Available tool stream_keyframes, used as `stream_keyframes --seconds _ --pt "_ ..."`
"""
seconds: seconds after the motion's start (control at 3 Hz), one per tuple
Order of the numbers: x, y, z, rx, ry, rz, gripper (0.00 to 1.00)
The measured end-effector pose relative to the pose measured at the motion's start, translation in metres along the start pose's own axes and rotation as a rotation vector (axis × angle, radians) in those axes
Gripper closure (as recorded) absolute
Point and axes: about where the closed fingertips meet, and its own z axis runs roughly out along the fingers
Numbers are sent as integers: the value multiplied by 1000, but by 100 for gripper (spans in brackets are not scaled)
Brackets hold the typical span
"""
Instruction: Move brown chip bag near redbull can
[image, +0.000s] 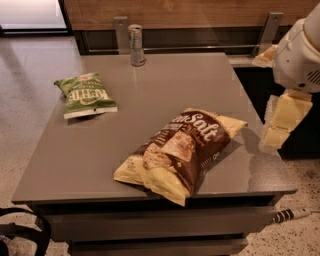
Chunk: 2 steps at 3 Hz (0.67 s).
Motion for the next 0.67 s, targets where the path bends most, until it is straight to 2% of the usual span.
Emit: stream_keyframes --seconds 0.33,0.67 --pt "-22 1 57 -79 -70 -143 0" --pt "-45 3 103 -128 -139 -250 0"
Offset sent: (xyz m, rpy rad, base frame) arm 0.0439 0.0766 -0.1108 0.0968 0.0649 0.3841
